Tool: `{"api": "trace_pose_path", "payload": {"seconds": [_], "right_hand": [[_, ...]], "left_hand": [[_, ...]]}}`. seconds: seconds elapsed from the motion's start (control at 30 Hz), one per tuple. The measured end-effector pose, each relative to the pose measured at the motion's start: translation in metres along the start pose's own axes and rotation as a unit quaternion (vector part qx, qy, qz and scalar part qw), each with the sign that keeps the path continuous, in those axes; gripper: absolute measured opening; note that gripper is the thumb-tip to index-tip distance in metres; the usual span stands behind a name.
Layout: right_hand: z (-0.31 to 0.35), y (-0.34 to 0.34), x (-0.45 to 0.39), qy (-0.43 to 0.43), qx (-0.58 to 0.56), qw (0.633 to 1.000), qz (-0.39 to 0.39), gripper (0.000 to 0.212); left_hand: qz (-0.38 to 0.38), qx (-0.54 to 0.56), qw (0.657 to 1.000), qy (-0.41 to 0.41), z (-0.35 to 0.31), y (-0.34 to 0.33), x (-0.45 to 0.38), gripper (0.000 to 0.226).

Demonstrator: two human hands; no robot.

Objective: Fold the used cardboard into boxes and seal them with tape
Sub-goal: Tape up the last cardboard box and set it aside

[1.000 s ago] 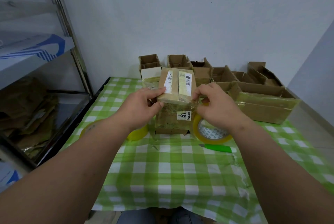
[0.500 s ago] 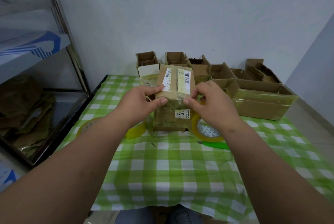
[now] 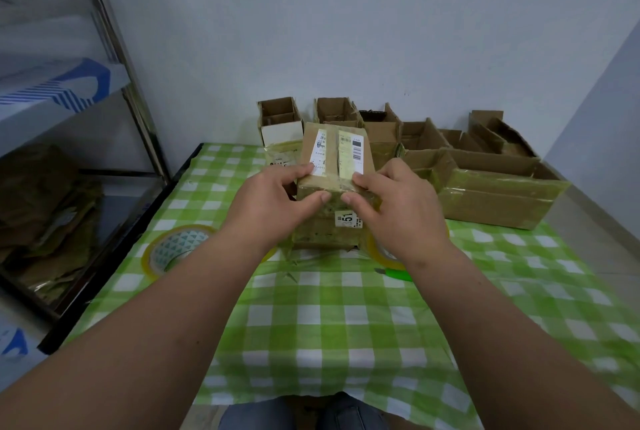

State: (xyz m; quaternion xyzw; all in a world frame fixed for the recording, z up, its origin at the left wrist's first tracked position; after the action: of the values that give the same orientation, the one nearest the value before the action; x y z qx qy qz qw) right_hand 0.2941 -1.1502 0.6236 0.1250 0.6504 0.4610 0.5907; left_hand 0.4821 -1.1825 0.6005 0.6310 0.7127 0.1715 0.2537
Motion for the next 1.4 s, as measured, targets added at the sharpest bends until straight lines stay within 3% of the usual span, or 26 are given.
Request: {"api": "trace_pose_path", "payload": {"seconds": [0.2,0.5,0.7,0.8,0.9,1.2,1.4], "right_hand": [[0.001,-0.001,-0.002,0.022,-0.007,1.000,0.002,0.028],[-0.012,-0.001,0.002,0.017,-0.058,0.997,0.056,0.034],[-0.049,0.010,0.016,-0.127,-0.098,0.983,0.087,0.054],[-0.067,0.008,0.036,-0.239,-0.143,0.945,0.175,0.061],[-0.068,0.003,0.049,-0.268,-0.198,0.917,0.221,0.055],[-0.047,0.012,0.046,-0.299,-0.325,0.887,0.137,0.034],[-0.028,0.026,0.046,-0.303,-0.455,0.831,0.106,0.032]], "left_hand": [[0.003,-0.010,1.000,0.006,0.000,-0.002,-0.004,0.052],[0.035,0.012,0.999,0.003,0.003,-0.003,-0.006,0.047],[0.056,0.030,0.998,0.021,0.013,-0.007,-0.004,0.044],[0.082,0.005,0.996,0.048,0.035,-0.013,0.006,0.043],[0.074,0.014,0.996,0.043,0.039,-0.017,0.011,0.042],[0.074,0.026,0.996,0.041,0.024,-0.010,-0.009,0.036],[0.073,0.060,0.995,0.025,0.012,0.006,-0.025,0.036]]}}
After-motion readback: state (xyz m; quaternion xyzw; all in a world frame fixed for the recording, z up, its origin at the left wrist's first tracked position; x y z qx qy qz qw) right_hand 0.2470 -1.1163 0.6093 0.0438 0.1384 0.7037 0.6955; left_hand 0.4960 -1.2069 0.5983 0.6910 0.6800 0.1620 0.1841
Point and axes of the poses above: each hand's wrist, its own x-axis away from the middle knuckle, its own y-axis out of the back of the hand, z = x × y, the point moved 7 cm from there along -x, towards the middle knuckle, and after that the axes turned 9 degrees about y, right-handed, at the moved point
